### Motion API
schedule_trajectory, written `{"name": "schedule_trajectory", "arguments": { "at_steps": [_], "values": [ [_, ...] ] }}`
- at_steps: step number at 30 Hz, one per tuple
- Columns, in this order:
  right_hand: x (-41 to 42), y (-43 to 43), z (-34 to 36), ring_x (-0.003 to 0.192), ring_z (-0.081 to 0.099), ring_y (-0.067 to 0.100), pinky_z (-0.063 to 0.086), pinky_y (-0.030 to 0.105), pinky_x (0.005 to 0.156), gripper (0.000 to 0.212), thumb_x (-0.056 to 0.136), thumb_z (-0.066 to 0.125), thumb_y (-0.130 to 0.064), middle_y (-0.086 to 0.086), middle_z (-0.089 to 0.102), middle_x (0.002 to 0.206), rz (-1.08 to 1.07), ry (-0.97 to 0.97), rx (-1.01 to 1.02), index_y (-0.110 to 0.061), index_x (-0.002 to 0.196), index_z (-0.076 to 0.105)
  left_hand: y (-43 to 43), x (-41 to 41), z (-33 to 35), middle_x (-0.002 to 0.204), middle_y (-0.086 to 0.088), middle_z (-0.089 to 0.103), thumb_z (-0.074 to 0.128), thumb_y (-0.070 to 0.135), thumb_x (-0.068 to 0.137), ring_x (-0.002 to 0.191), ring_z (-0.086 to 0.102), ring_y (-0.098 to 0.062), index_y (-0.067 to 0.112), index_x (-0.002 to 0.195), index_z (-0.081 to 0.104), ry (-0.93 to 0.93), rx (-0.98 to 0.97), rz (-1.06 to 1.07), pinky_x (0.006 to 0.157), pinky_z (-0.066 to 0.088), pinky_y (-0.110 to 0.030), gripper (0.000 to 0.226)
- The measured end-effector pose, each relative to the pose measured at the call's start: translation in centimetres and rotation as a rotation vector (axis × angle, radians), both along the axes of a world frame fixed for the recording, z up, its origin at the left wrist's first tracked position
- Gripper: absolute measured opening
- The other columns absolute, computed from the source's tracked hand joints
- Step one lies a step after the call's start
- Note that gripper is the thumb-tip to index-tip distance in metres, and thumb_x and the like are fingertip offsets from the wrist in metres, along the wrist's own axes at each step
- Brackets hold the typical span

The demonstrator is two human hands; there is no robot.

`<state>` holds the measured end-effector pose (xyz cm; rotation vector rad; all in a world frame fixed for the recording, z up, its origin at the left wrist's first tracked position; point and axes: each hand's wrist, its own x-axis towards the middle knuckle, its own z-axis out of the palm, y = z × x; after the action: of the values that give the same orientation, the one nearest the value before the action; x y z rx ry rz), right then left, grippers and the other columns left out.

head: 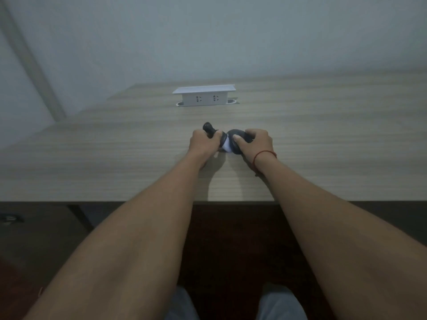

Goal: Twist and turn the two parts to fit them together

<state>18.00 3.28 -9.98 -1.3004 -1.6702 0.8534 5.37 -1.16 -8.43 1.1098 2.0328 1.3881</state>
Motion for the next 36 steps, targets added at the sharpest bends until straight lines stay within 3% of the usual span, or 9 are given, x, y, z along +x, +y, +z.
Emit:
{"name": "schedule_trajectory", "arguments": {
  "at_steps": [3,8,11,16,19,23,28,33,36],
  "values": [
    [-0.2,0.2,0.0,0.117,0.057,0.028,0.044,0.038,0.099,0.053,0.082,0.065,-0.039,0.009,0.061,0.129,-0.019,-0.005,-0.012,-0.014,0.128,0.056,-0.6,-1.0,1.1,0.067,-0.007,0.066,0.064,0.025,0.089,0.055,0.062,-0.012,0.007,0.076,0.066,-0.044,-0.086,-0.146,0.051,0.049,-0.015,0.023],
    [0.3,0.2,-0.2,0.116,0.057,0.025,0.046,0.042,0.101,0.052,0.082,0.068,-0.037,0.008,0.061,0.129,0.062,-0.004,0.001,-0.014,0.127,0.057,1.3,-1.3,-0.1,0.100,-0.017,0.073,0.066,0.034,0.083,0.089,0.071,-0.033,0.002,0.107,0.068,-0.056,-0.002,0.066,0.082,0.060,-0.042,0.040],
    [0.5,0.2,-0.2,0.116,0.058,0.024,0.047,0.040,0.100,0.052,0.082,0.068,-0.037,0.006,0.061,0.129,0.097,-0.015,-0.006,-0.014,0.128,0.057,1.4,-1.0,-0.7,0.108,-0.015,0.071,0.061,0.037,0.087,0.095,0.070,-0.034,0.004,0.114,0.066,-0.081,0.030,0.156,0.088,0.057,-0.043,0.043],
    [0.0,0.3,-0.3,0.111,0.060,0.029,0.048,0.045,0.099,0.046,0.081,0.067,-0.038,0.009,0.065,0.121,0.035,0.002,0.003,-0.015,0.120,0.062,-0.1,-0.9,0.7,0.071,-0.007,0.068,0.057,0.030,0.093,0.056,0.060,-0.017,0.005,0.099,0.065,-0.056,-0.035,-0.067,0.046,0.047,-0.022,0.027],
    [-0.2,0.5,-0.2,0.116,0.058,0.030,0.045,0.043,0.102,0.049,0.081,0.065,-0.040,0.011,0.063,0.126,0.000,-0.005,-0.004,-0.014,0.123,0.060,-1.9,-0.9,2.1,0.051,-0.004,0.063,0.056,0.028,0.094,0.034,0.053,-0.009,0.004,0.096,0.060,-0.078,-0.198,-0.258,0.043,0.036,-0.023,0.025],
    [-0.1,0.4,-0.2,0.118,0.057,0.029,0.044,0.044,0.103,0.049,0.082,0.065,-0.038,0.010,0.062,0.128,0.008,-0.002,-0.015,-0.015,0.125,0.058,-2.3,-0.2,1.9,0.065,-0.012,0.060,0.058,0.026,0.094,0.042,0.055,-0.014,0.003,0.089,0.060,-0.168,-0.182,-0.351,0.044,0.041,-0.023,0.024],
    [0.0,0.2,-0.3,0.116,0.058,0.029,0.045,0.041,0.103,0.044,0.084,0.064,-0.030,0.012,0.061,0.128,0.002,0.062,-0.021,-0.011,0.124,0.059,-0.2,0.9,0.4,0.069,-0.015,0.061,0.060,0.022,0.092,0.048,0.057,-0.023,0.002,0.083,0.063,-0.330,0.030,-0.125,0.040,0.048,-0.022,0.022],
    [0.0,0.4,-0.4,0.115,0.058,0.030,0.046,0.044,0.101,0.044,0.085,0.063,-0.033,0.012,0.062,0.127,0.019,0.031,-0.018,-0.011,0.122,0.060,0.7,-0.3,-0.4,0.091,-0.018,0.072,0.060,0.028,0.091,0.069,0.069,-0.030,0.004,0.095,0.068,-0.057,0.082,0.066,0.051,0.053,-0.028,0.026],
    [0.0,0.7,-0.4,0.114,0.059,0.030,0.046,0.046,0.101,0.042,0.084,0.063,-0.035,0.011,0.064,0.124,-0.004,0.018,-0.014,-0.013,0.120,0.061,0.2,-0.3,-0.5,0.072,-0.015,0.068,0.059,0.028,0.092,0.048,0.060,-0.014,0.008,0.083,0.066,-0.003,0.009,-0.083,0.045,0.045,-0.020,0.023]
  ]
}}
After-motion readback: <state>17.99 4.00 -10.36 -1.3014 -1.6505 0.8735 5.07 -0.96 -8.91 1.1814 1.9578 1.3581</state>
